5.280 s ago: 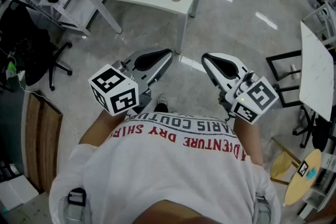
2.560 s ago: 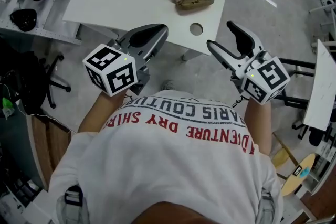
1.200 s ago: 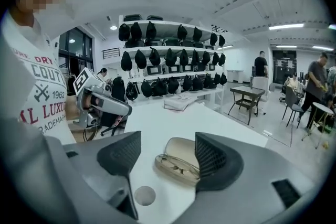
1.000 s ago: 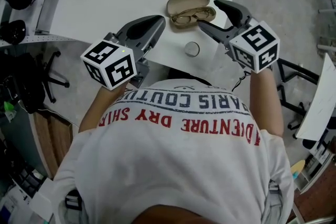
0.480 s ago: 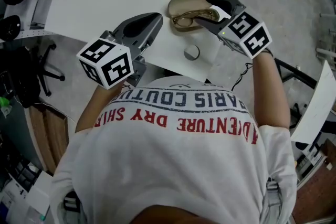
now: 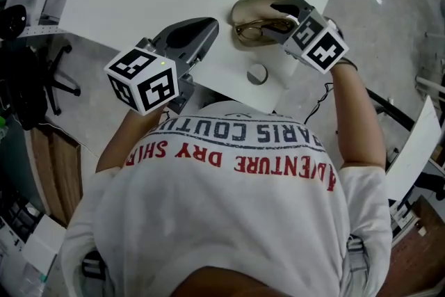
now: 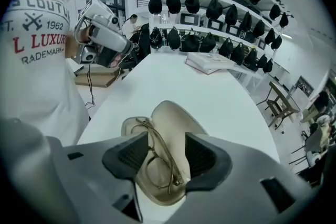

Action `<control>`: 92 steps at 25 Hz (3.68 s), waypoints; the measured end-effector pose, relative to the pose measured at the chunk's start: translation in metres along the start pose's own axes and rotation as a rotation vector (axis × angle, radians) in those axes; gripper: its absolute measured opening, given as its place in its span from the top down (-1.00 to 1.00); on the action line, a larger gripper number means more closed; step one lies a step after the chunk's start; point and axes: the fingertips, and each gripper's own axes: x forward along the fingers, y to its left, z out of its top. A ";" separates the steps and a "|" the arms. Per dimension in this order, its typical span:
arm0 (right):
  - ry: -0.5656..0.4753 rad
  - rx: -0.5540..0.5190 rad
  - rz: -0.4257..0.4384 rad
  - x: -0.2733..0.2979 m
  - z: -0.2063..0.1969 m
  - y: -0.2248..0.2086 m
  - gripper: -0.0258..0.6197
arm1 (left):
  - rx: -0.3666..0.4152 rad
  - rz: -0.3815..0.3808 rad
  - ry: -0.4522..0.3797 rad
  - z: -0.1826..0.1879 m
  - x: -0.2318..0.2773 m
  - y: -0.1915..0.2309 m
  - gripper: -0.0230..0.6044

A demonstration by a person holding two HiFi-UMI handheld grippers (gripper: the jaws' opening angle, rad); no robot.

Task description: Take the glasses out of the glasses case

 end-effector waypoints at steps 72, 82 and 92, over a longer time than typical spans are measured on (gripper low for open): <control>0.275 -0.410 -0.150 -0.021 0.008 0.008 0.83 | -0.042 -0.018 -0.080 -0.007 -0.045 -0.004 0.81; 0.002 -0.110 -0.431 -0.102 0.044 0.024 0.83 | 0.026 -0.072 -0.093 -0.007 -0.058 -0.037 0.81; -0.427 0.268 -0.527 -0.172 0.063 0.094 0.83 | 0.119 -0.133 -0.129 -0.005 -0.084 -0.087 0.81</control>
